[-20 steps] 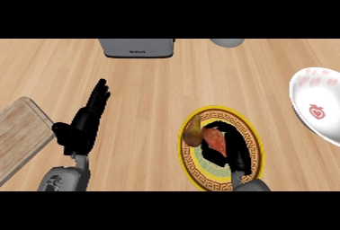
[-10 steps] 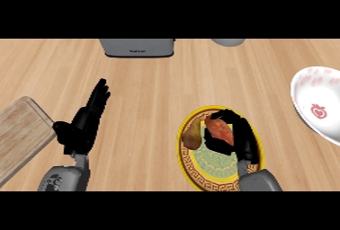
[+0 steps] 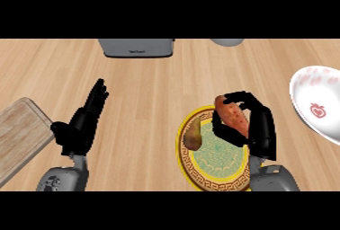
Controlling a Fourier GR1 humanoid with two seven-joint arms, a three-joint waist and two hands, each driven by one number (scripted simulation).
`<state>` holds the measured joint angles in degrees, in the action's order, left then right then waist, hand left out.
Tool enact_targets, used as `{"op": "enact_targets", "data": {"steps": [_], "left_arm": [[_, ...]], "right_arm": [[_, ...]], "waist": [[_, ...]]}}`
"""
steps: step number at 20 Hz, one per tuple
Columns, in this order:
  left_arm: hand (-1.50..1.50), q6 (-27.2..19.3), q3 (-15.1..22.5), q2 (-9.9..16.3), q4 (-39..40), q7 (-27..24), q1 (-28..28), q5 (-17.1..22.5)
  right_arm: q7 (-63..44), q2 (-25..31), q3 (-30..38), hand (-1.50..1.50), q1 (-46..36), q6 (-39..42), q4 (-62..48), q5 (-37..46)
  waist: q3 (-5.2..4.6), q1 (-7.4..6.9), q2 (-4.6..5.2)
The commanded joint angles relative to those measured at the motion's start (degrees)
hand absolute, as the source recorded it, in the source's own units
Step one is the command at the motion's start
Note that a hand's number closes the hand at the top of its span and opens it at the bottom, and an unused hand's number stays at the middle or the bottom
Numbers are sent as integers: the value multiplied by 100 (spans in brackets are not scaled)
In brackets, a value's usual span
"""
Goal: Pick the sweet potato from the plate and place it in the bowl
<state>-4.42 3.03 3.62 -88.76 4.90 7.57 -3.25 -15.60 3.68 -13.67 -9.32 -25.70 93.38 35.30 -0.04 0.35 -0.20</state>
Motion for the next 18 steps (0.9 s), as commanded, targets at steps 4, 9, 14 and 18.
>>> {"op": "enact_targets", "data": {"steps": [4,9,14,18], "left_arm": [[0,-34,3,-19,-145,121,5,-28],[0,23,-91,12,133,-64,145,-17],[0,116,-171,28,243,-7,254,79],[0,57,-73,-84,45,-64,73,20]], "right_arm": [[-1705,270,-35,150,-556,436,1426,1643],[-2888,526,673,150,-1671,1648,1688,1902],[-3677,592,1044,150,-2740,2404,1508,2086],[-3329,977,1778,150,-2841,2454,1343,1586]], "waist": [[-5,-7,-9],[-3,-23,12],[-1,-54,19],[3,-45,19]]}}
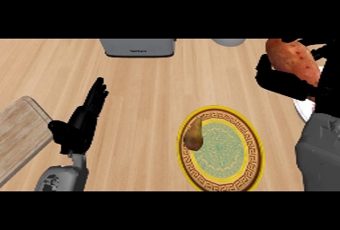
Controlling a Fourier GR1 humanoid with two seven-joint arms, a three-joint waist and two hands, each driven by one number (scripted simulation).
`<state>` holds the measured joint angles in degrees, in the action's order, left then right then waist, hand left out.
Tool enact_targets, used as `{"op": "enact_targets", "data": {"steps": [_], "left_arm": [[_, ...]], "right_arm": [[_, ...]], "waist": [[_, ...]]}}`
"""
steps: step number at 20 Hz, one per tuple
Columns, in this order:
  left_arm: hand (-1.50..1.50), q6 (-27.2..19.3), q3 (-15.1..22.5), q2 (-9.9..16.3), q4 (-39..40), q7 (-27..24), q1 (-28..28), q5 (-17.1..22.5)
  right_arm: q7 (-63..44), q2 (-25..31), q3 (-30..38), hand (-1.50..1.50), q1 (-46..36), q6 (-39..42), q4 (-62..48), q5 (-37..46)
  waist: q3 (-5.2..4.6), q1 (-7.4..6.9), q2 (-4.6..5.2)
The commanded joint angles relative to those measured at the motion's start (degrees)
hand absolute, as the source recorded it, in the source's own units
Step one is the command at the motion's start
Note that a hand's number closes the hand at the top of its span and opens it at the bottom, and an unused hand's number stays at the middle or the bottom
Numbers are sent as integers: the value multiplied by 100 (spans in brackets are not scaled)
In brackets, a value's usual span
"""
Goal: Pick the sweet potato from the plate and place it in the bowl
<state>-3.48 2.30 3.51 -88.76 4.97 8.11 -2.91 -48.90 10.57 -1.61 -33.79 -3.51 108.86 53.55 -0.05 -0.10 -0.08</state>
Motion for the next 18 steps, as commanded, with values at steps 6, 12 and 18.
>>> {"op": "enact_targets", "data": {"steps": [6,12,18], "left_arm": [[0,34,-16,-81,326,-330,45,-45],[0,-111,175,-142,-197,131,-114,-193],[0,211,-149,58,12,-43,35,143]], "right_arm": [[419,785,1200,150,-552,312,-1184,-579],[727,1721,1374,150,-470,758,-2138,-134],[1581,1939,1707,150,-348,-90,-3446,31]], "waist": [[4,2,16],[4,-32,21],[5,-48,26]]}}
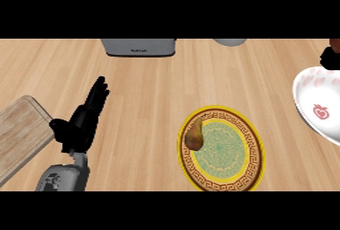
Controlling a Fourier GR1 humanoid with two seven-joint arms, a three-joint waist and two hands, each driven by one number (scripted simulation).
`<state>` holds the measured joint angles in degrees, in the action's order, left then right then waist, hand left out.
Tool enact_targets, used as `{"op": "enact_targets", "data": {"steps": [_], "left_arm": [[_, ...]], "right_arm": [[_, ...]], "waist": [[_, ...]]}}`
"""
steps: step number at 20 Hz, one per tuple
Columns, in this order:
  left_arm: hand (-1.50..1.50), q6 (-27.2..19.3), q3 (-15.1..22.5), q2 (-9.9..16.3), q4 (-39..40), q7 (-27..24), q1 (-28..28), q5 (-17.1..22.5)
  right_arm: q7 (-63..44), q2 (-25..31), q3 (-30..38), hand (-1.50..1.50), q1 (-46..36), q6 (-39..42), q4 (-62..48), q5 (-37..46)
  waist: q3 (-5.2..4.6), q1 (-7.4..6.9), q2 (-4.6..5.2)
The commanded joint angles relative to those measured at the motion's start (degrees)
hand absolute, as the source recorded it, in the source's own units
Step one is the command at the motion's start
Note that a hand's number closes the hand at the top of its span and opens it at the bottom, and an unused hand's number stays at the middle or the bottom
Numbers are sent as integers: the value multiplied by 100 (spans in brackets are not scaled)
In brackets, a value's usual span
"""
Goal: Pick the sweet potato from the plate and place it in the bowl
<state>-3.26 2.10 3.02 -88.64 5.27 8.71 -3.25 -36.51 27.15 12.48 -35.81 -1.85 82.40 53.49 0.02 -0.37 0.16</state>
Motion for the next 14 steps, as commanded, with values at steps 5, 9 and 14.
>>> {"op": "enact_targets", "data": {"steps": [5,9,14], "left_arm": [[0,2,-24,-23,110,-130,-12,-39],[0,-348,226,-291,111,308,378,-294],[0,-10,153,-139,-23,-11,-113,-98]], "right_arm": [[1412,427,667,150,359,-1044,-1793,-143],[1668,633,753,150,-26,-1252,-2719,-81],[2630,666,1118,150,257,-1136,-3684,-758]], "waist": [[1,-17,10],[1,-16,7],[4,-46,13]]}}
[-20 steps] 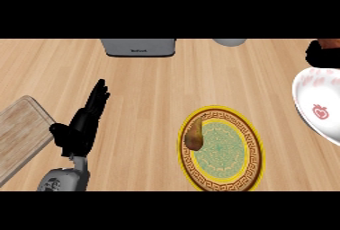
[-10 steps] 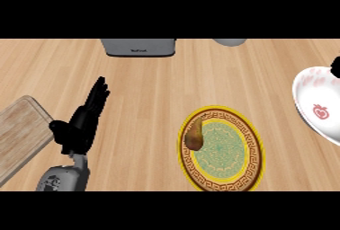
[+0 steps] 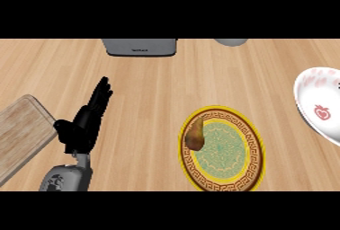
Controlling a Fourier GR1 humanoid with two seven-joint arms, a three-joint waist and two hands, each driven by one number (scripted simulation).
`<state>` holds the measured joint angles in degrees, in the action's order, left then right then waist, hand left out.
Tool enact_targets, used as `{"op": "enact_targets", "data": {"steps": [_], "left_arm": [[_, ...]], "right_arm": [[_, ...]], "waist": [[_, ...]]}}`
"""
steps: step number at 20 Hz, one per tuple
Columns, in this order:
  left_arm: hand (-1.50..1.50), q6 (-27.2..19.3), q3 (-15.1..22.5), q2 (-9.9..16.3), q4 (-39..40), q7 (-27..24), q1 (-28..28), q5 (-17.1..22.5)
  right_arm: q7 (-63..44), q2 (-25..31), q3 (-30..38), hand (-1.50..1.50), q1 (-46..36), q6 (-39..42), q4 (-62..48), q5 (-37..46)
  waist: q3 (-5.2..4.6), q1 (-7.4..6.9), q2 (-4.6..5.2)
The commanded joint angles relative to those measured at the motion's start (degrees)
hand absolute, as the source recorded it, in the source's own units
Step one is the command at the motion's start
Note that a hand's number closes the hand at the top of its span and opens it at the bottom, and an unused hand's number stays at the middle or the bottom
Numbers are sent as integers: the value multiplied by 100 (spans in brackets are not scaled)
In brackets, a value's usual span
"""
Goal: Pick the sweet potato from the plate and place it in the bowl
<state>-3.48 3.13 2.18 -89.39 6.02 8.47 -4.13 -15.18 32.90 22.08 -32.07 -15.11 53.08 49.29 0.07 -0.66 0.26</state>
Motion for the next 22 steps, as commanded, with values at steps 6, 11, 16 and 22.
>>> {"op": "enact_targets", "data": {"steps": [6,11,16,22], "left_arm": [[0,153,-87,98,-10,-99,-69,98],[0,98,-244,103,280,-236,32,98],[0,-38,-22,-38,191,-491,-259,-130],[0,-82,-1,-99,277,-532,-234,-161]], "right_arm": [[1453,26,708,-150,-26,687,-1392,-1318],[2328,-104,991,-150,229,641,-1136,-1914],[2657,47,1419,-150,-50,214,-859,-2353],[2163,-146,1580,-150,438,503,51,-3049]], "waist": [[4,-12,2],[-3,57,-15],[-5,60,-27],[-10,100,-38]]}}
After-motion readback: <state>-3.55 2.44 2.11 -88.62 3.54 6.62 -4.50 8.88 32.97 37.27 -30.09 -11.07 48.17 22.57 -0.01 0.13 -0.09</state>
